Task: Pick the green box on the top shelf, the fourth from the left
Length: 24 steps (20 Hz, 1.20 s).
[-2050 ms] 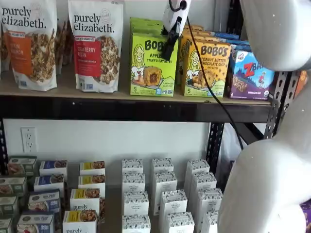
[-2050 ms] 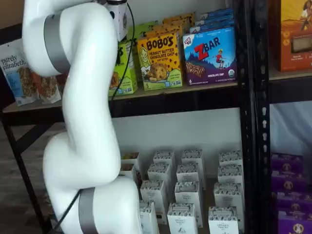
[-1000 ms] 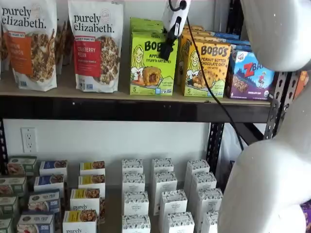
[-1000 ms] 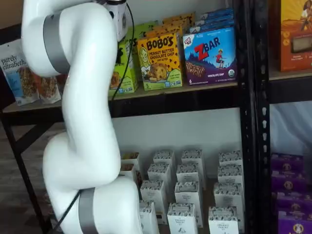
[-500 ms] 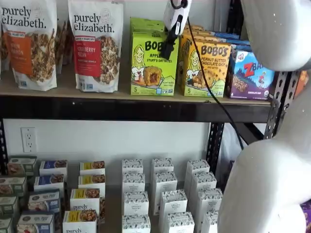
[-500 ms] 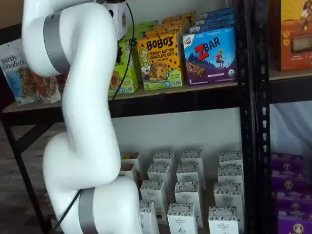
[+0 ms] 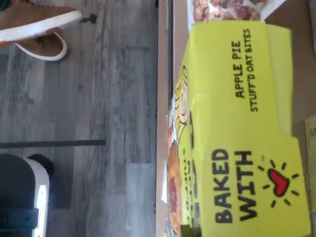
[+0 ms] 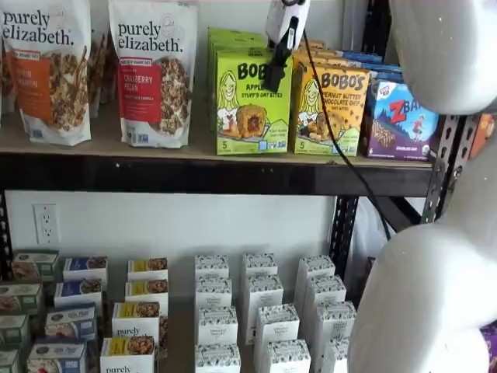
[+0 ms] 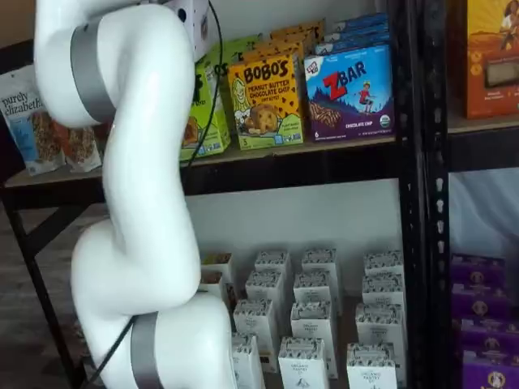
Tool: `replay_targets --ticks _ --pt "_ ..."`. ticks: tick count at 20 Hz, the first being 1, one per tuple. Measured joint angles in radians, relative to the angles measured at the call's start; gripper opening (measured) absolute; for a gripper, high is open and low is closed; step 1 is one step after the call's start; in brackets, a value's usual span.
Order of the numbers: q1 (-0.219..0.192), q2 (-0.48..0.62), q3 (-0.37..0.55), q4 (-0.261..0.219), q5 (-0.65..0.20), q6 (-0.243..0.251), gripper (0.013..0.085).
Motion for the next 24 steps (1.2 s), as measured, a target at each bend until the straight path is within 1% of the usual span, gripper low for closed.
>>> replay_targets --ticks 5,12,19,24 --pt "-0.008 -0.014 -0.012 0.001 0.057 -0.002 0.0290" --pt "-0.019 -0.063 0.008 0.009 0.100 -0.005 0.0290" --pt "-0.021 -0.138 0.071 -0.016 0.120 -0.009 0.0290" --pt "-0.033 -0.193 0.127 -0.020 0.119 -0.022 0.0290"
